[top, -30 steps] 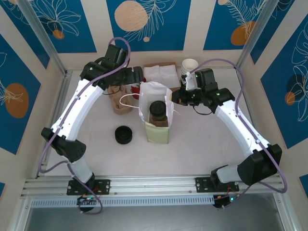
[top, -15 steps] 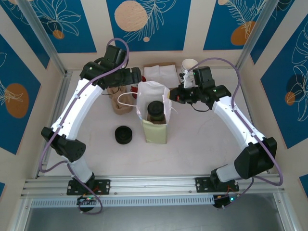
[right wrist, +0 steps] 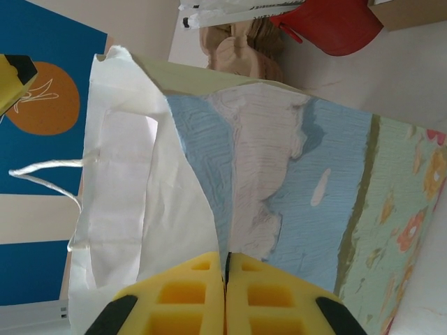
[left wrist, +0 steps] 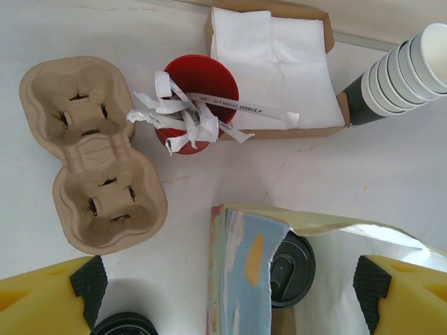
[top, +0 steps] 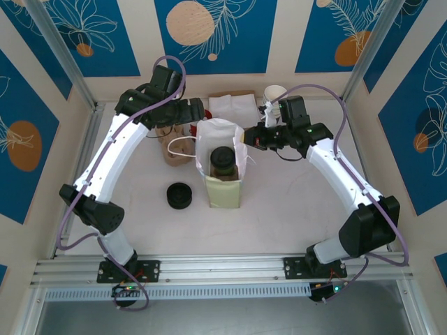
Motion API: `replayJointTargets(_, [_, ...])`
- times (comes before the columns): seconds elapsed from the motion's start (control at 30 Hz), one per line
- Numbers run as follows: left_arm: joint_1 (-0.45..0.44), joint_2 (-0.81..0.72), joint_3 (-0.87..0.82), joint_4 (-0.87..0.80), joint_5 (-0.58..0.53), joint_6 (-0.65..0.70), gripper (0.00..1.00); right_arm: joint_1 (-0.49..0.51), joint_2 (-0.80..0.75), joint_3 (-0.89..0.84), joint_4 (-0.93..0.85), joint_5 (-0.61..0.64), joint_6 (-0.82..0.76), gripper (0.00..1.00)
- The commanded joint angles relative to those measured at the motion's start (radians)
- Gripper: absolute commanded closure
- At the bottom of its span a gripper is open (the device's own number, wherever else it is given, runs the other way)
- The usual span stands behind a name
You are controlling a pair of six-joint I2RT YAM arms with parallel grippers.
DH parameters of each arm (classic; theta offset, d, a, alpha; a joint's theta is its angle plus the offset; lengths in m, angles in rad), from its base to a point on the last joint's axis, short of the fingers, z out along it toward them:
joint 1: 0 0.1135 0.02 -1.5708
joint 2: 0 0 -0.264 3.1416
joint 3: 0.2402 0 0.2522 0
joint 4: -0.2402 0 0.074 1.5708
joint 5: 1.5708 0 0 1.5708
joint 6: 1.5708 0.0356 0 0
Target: Pack the takeout coffee
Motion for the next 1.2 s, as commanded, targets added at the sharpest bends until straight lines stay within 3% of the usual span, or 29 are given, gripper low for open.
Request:
replayJointTargets(0.0, [0.015, -0.023, 0.005, -0.024, 0.009, -0.007, 0.08, 0.011, 0.016, -0.01, 0.024, -0.046, 0.013, 0.92])
replayJointTargets(0.37, [0.047, 0.02, 0.06, -0.04, 0.001, 0.008, 0.07, 0.029, 0.017, -0.029, 0.019, -0.075, 0.014, 0.91])
replayJointTargets(0.5, [0.073, 0.061, 0.114, -0.056, -0.013, 0.018, 0.07, 0.022, 0.018, -0.007, 0.0, -0.065, -0.002, 0.84])
replayJointTargets(0.73, [0.12, 0.1, 0.144, -0.029, -0.021, 0.047, 0.07, -0.01, 0.032, 0.08, -0.045, -0.046, -0.042, 0.6])
replayJointTargets(1.0, [0.175, 0.186, 0.287, -0.03, -0.023, 0.111, 0.08, -0.117, 0.041, 0.255, -0.086, -0.013, -0.088, 0.55])
replayJointTargets(1.17, [0.23, 0.193, 0.253, 0.027, 0.011, 0.118, 0.08, -0.161, 0.046, 0.366, -0.093, 0.067, -0.086, 0.55])
